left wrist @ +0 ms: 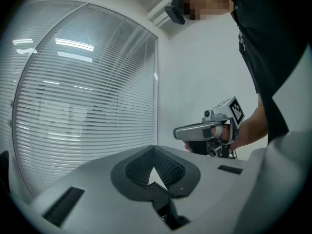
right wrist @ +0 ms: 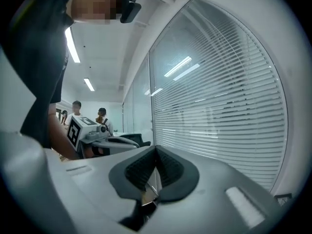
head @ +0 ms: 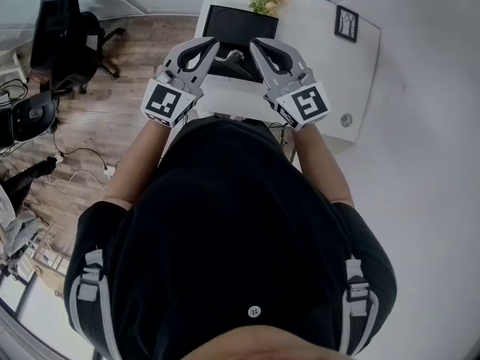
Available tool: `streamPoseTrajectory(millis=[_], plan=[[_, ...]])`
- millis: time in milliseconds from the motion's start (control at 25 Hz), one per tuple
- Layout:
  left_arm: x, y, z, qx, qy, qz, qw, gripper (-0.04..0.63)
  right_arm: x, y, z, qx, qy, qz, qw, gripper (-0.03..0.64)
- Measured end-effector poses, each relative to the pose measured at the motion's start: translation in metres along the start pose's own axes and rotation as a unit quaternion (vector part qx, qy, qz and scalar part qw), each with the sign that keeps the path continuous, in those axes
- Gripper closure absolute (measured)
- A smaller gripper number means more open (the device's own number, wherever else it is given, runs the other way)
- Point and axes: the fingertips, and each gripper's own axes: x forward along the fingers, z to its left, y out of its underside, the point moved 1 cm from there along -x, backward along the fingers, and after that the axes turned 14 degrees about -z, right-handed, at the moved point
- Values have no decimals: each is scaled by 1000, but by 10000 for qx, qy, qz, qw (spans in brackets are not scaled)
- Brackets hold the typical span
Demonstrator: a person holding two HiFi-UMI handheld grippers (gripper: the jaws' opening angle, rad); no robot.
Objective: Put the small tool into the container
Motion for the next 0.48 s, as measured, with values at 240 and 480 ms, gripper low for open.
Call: streamPoseTrajectory(millis=[240, 480], plan=[[6, -9, -6, -4, 165, -48, 9999, 588, -7, -16, 2, -125, 87, -118, 9998, 604], [6, -5, -11, -39, 247, 18, 9997, 588, -13, -15, 1, -164, 168, -81, 9997, 606]])
